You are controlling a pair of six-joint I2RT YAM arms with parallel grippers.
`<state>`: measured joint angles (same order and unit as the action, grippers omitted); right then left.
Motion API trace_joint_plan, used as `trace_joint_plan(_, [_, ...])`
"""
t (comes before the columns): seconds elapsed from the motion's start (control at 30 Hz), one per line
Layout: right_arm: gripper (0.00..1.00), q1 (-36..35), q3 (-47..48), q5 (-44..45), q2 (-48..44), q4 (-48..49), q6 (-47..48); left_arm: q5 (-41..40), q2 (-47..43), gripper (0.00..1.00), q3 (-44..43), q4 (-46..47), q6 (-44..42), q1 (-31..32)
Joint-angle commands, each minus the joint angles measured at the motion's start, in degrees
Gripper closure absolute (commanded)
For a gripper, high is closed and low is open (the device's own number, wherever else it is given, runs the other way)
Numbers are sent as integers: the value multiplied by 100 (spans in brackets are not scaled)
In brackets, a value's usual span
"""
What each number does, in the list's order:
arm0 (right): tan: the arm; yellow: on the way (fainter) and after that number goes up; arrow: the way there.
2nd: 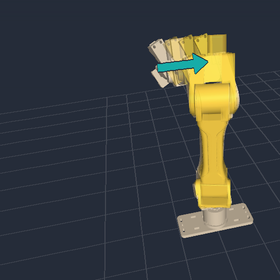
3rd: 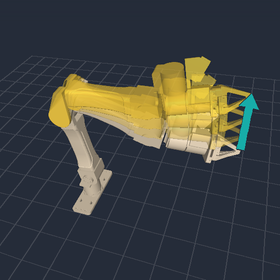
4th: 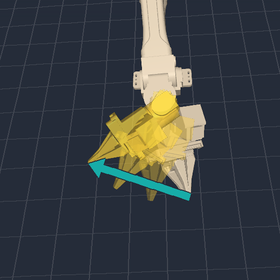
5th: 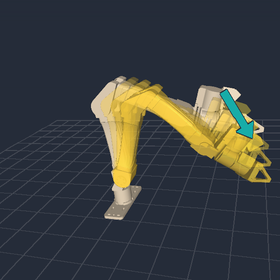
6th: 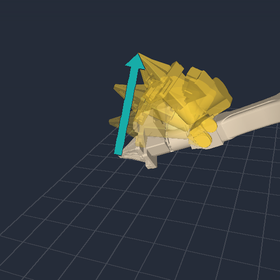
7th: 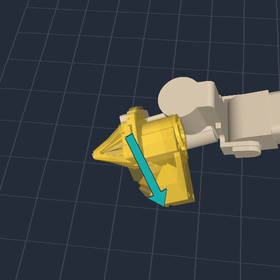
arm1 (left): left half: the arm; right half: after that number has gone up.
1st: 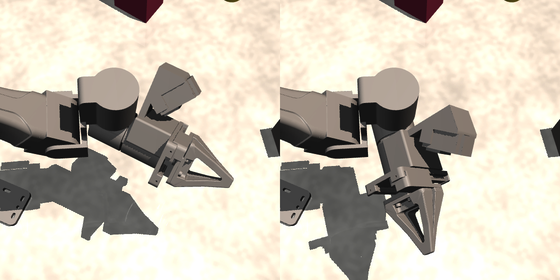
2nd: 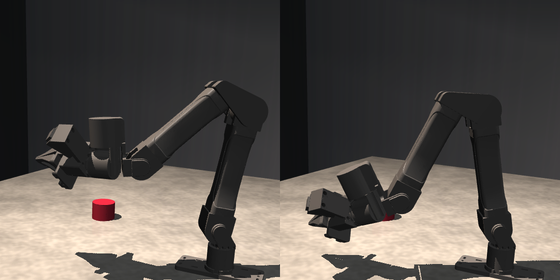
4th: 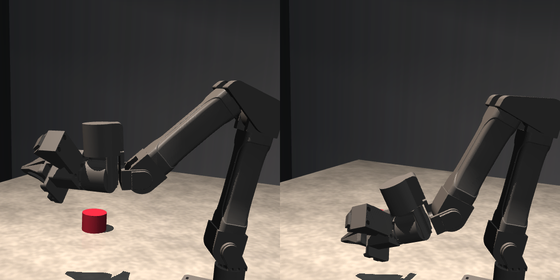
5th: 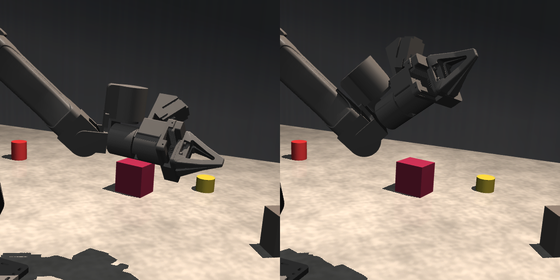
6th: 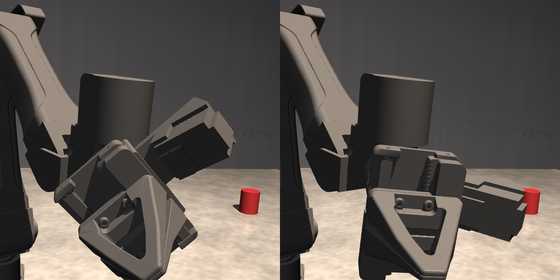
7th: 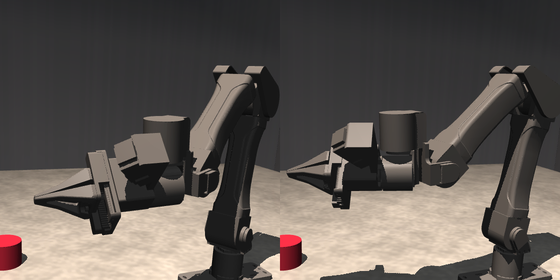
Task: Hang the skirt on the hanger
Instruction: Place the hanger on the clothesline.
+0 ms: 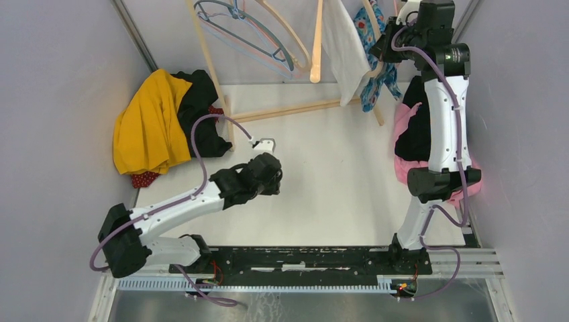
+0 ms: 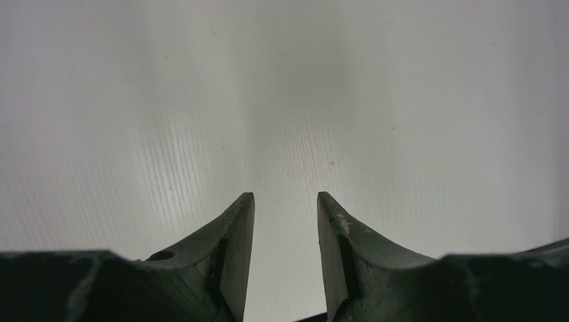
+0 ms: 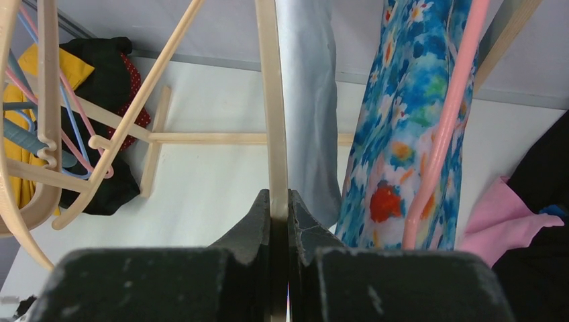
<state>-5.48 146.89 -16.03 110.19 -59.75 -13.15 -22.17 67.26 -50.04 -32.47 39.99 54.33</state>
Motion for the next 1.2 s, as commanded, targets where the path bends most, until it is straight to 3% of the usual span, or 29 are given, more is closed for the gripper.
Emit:
trace_joint_plan(0.0, [99,46,-379,-117,-448,756,-28,-89,723,53,-690,925,-424,-455])
trace_joint_plan(0.2, [99,73,-1812,-158,-1435,1468,-142,-107,2016,55,-1411,2132,-687,-1420])
trace_joint_plan(0.5, [99,82,-2521,-98,-2177,1806,-200,-322,4961,89,-3947,3094,-725,-1897])
trace_joint_plan(0.63, [99,107,-2687,-83,-2327,1857,-164,-630,5919,96,-5001,3146,-727,-1912])
trace_joint_plan(0.9, [99,177,-3171,-68,-2612,2070,-127,-773,7665,96,-7415,2612,-522,-2188])
trace_joint_plan(1.17, [99,240,-3464,-139,-2715,2251,-105,-156,8356,80,-8319,2136,39,-2608])
